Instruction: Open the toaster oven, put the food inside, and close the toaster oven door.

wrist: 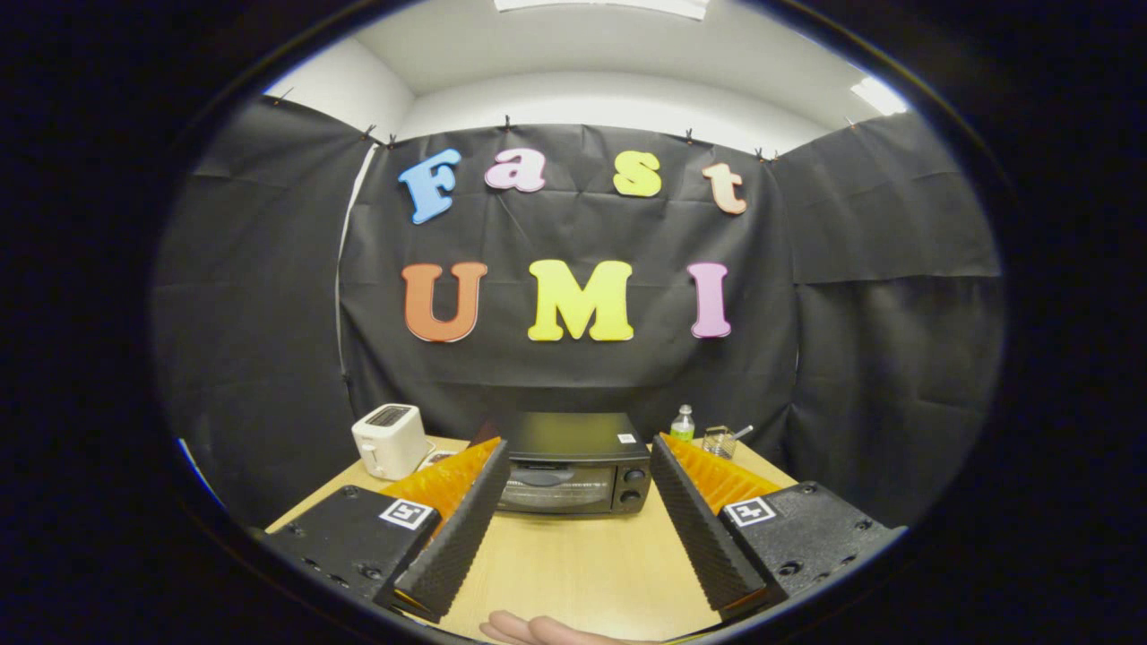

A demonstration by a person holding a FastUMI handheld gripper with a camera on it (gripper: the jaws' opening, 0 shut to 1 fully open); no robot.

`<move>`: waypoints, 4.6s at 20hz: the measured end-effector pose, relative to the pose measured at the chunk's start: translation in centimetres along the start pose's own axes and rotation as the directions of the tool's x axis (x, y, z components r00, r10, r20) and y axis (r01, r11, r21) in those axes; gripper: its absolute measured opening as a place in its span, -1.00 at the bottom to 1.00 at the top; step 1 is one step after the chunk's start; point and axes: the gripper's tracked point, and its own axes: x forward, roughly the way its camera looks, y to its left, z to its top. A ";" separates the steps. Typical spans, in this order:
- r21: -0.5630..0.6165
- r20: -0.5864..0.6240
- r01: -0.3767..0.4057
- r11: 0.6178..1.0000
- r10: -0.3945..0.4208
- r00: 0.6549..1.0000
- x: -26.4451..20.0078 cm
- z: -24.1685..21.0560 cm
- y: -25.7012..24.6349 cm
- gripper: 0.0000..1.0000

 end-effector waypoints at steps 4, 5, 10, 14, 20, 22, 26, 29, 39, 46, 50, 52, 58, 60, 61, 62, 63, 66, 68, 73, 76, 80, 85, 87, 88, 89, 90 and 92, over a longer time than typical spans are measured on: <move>-0.001 -0.026 0.014 1.000 -0.014 1.000 4.7 -1.7 0.5 1.00; -0.001 -0.038 0.016 1.000 -0.016 0.999 6.2 -2.3 0.7 1.00; -0.035 -0.074 -0.046 0.998 0.043 0.996 15.7 -5.6 3.6 1.00; -0.049 -0.138 -0.030 0.998 0.023 0.990 21.4 -9.1 4.3 1.00; -0.059 -0.293 0.008 0.998 -0.025 0.956 26.3 -15.3 5.3 1.00; -0.044 -0.306 0.016 0.999 -0.028 0.951 27.0 -16.0 5.8 1.00; -0.029 -0.331 0.022 0.999 -0.031 0.943 28.2 -17.0 6.3 1.00; 0.018 -0.355 0.017 1.000 -0.009 0.935 27.7 -17.1 6.3 1.00; 0.043 -0.492 -0.044 0.998 0.059 0.869 20.6 -21.6 6.2 1.00; -0.050 -0.545 -0.065 0.997 0.027 0.838 17.0 -26.8 6.0 1.00; -0.036 -0.585 -0.061 0.997 0.028 0.811 16.2 -29.1 5.9 1.00; -0.012 -0.611 -0.060 0.998 0.040 0.791 15.8 -30.2 6.0 1.00; 0.077 -0.641 -0.089 0.993 0.118 0.758 15.6 -31.3 6.7 1.00; 0.134 -0.665 -0.147 0.980 0.199 0.720 14.1 -30.6 8.5 1.00; 0.176 -0.670 -0.186 0.967 0.256 0.697 13.3 -29.9 9.6 1.00; 0.212 -0.667 -0.219 0.952 0.305 0.680 12.5 -29.1 10.4 1.00; 0.246 -0.659 -0.245 0.938 0.347 0.667 11.8 -28.2 11.1 1.00; 0.395 -0.612 -0.358 0.846 0.532 0.585 9.5 -25.6 14.7 0.97; 0.481 -0.617 -0.391 0.785 0.620 0.485 7.6 -25.9 17.1 0.92; 0.615 -0.658 -0.338 0.712 0.700 0.277 5.2 -28.4 19.9 0.76; 0.661 -0.647 -0.298 0.689 0.724 0.239 5.5 -29.4 20.9 0.59; 0.725 -0.602 -0.250 0.641 0.767 0.220 5.2 -28.8 21.1 -0.14; 0.779 -0.518 -0.257 0.572 0.818 0.251 4.9 -26.0 20.5 -0.26; 0.804 -0.479 -0.255 0.537 0.840 0.256 4.4 -24.7 20.0 -0.26; 0.816 -0.455 -0.259 0.516 0.851 0.264 4.5 -24.0 19.6 -0.27; 0.828 -0.428 -0.259 0.497 0.860 0.280 4.6 -23.3 19.2 -0.27; 0.840 -0.398 -0.260 0.476 0.867 0.301 4.9 -22.6 18.6 -0.27; 0.860 -0.334 -0.264 0.436 0.873 0.356 5.9 -21.4 17.2 -0.27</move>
